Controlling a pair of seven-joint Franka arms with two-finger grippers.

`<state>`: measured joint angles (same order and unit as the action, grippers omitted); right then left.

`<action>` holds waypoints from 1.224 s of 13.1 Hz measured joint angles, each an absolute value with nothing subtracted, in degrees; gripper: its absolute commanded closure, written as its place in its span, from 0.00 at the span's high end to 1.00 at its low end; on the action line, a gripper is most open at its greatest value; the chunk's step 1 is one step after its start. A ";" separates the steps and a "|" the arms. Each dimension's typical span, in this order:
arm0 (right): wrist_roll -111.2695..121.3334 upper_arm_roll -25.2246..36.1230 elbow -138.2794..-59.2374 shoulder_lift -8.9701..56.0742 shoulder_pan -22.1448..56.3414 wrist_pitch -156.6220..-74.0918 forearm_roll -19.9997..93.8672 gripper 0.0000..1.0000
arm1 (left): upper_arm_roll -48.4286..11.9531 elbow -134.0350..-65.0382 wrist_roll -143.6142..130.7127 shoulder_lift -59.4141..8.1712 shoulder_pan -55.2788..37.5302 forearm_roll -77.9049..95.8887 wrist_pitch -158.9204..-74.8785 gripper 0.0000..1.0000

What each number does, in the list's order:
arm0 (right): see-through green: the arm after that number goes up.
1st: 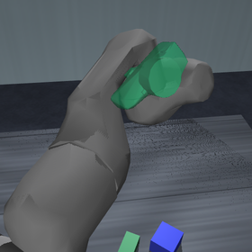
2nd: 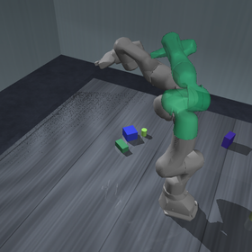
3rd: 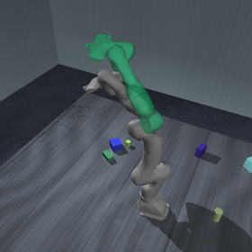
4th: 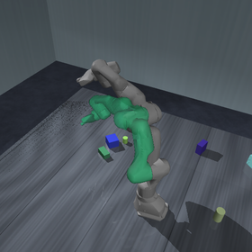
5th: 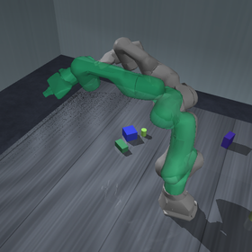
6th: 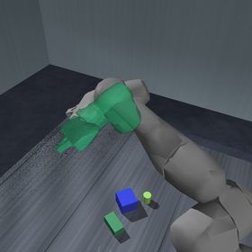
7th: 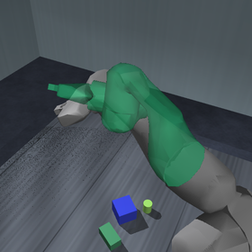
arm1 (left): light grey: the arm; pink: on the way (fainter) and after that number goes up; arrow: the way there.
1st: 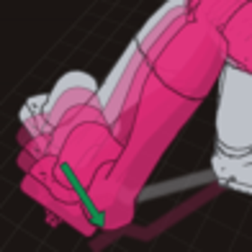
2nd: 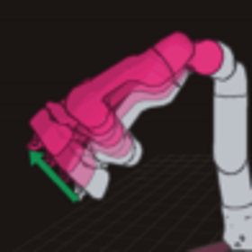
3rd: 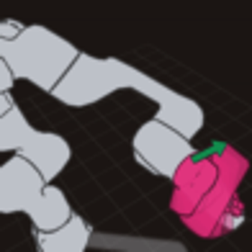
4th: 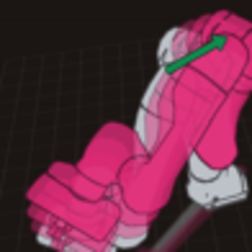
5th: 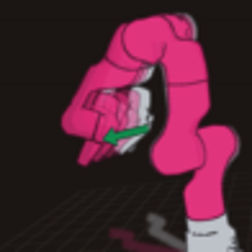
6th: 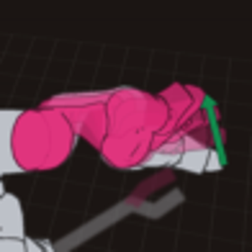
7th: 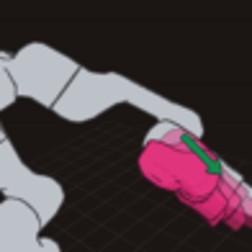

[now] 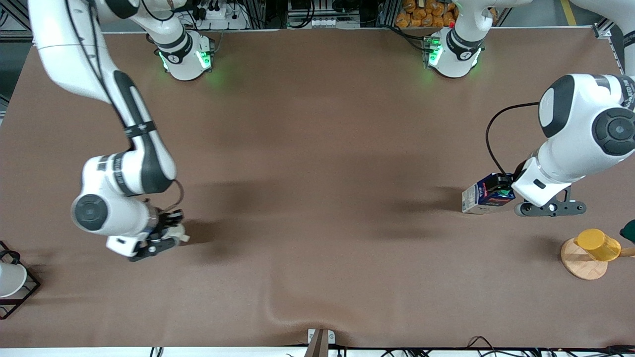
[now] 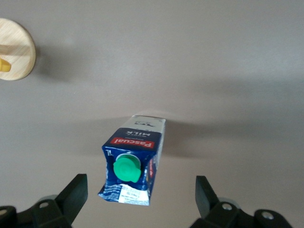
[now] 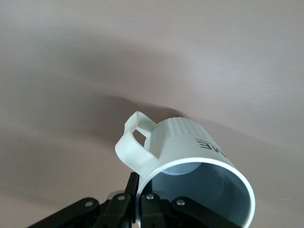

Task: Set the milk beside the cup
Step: 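Carry the white mug with the right gripper toward the table middle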

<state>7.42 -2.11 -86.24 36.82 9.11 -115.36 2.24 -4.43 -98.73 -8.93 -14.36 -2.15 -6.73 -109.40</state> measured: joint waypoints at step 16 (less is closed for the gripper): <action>-40.67 -2.27 -73.65 44.17 34.05 -122.67 12.58 0.00 | -4.67 -106.26 -4.08 -16.54 1.02 -7.04 -117.39 1.00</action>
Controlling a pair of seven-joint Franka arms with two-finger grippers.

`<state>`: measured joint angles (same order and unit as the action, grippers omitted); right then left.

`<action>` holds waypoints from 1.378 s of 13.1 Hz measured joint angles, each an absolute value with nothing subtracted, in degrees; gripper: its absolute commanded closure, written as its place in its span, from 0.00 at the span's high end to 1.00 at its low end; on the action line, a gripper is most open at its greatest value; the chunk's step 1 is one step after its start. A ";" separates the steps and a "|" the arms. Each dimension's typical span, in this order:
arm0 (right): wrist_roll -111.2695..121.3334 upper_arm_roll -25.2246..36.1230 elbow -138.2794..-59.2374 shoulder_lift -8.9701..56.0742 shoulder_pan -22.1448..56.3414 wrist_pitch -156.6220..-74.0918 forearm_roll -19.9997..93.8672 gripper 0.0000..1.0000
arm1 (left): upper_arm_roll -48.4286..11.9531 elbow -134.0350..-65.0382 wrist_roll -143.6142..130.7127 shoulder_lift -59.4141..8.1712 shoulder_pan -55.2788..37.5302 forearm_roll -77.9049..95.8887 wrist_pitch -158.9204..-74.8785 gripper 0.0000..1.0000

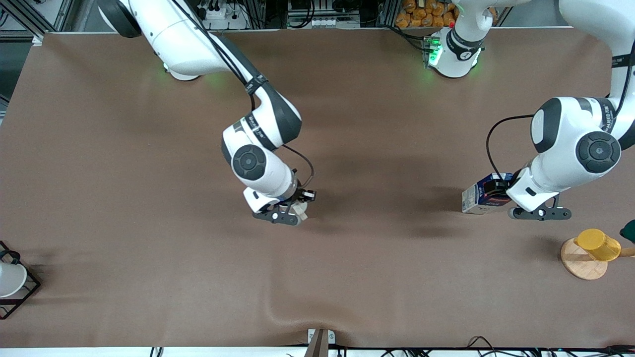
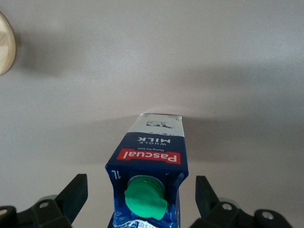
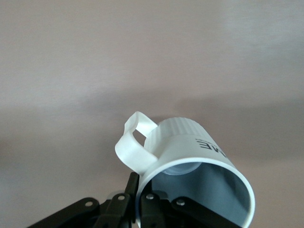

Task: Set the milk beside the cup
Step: 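Carry the white mug with the right gripper toward the table middle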

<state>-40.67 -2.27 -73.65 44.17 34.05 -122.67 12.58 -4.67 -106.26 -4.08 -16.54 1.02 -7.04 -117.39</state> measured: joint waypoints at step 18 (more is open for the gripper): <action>-34.54 -1.21 -71.05 46.21 36.91 -123.38 12.57 1.00 | -4.69 -107.99 0.85 -16.53 1.61 -7.04 -117.29 0.34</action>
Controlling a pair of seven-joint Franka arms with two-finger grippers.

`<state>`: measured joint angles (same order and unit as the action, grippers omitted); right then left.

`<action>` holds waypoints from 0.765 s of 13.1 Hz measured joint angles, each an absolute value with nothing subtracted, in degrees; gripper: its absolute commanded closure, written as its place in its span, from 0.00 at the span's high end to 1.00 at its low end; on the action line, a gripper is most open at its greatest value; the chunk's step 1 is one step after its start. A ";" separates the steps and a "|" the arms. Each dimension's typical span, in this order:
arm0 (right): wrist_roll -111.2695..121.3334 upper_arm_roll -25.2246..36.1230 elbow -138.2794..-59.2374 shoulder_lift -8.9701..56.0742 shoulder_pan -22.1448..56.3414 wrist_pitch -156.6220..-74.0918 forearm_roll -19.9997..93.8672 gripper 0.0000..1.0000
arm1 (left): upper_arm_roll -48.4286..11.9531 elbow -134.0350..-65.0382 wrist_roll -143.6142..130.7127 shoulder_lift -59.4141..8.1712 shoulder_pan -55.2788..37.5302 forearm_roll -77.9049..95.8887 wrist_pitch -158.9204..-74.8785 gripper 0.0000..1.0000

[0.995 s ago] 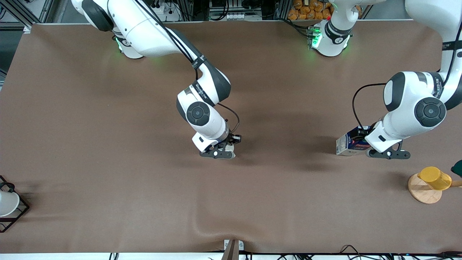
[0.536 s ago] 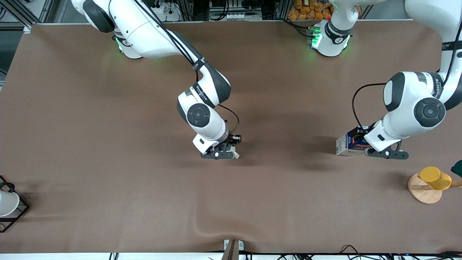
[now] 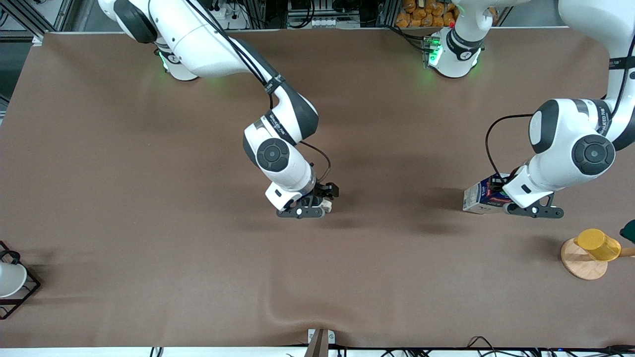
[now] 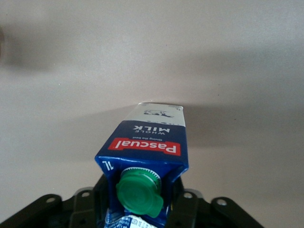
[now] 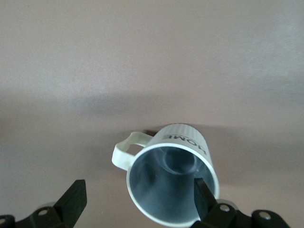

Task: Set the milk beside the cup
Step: 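Carry the white mug with the right gripper toward the table middle, then release the mug and withdraw the right gripper while the left lifts milk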

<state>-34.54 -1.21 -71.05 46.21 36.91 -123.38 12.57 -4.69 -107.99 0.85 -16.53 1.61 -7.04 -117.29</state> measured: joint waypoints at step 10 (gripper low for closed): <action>-14.17 -0.03 -80.40 30.24 18.46 -104.63 12.56 1.00 | -15.35 -102.25 -9.68 -14.70 1.25 -7.01 -110.37 0.32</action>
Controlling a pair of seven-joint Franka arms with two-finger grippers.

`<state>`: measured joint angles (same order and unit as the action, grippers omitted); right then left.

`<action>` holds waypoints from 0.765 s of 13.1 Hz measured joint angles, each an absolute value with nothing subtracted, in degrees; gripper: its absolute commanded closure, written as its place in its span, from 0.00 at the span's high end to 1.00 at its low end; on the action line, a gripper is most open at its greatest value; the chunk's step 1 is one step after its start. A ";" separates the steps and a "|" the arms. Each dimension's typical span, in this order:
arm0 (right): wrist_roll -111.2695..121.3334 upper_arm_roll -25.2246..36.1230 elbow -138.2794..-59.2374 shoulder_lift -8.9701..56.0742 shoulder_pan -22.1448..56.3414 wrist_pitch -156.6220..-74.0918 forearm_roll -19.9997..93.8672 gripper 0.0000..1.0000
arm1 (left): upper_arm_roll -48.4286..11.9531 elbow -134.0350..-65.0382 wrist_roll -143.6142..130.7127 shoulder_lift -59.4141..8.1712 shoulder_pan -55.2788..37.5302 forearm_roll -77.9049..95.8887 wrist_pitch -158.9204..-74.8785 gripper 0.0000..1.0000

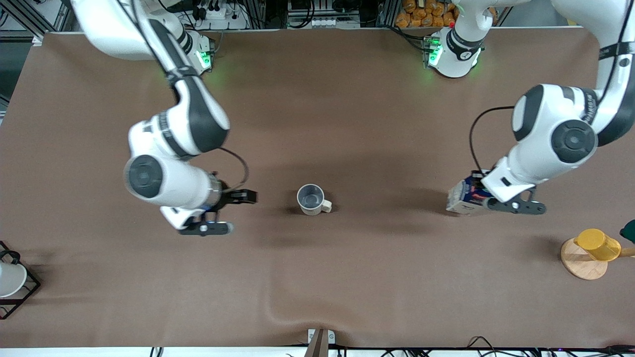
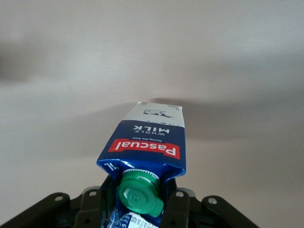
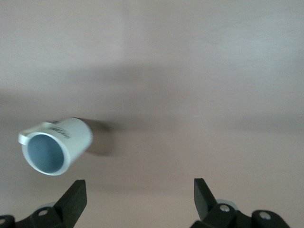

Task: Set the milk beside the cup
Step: 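Release the mug and withdraw the right gripper while the left lifts milk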

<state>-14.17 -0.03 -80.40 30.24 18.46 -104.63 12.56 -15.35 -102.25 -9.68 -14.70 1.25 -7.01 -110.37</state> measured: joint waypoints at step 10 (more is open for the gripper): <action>6.98 0.15 -87.63 12.49 2.99 -89.68 1.66 1.00 | -23.50 -94.72 -42.16 -17.42 -13.82 -4.81 -108.81 0.32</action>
<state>6.98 0.15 -87.63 12.49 2.99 -89.68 1.66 -23.50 -94.72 -42.16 -17.42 -13.82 -4.81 -108.81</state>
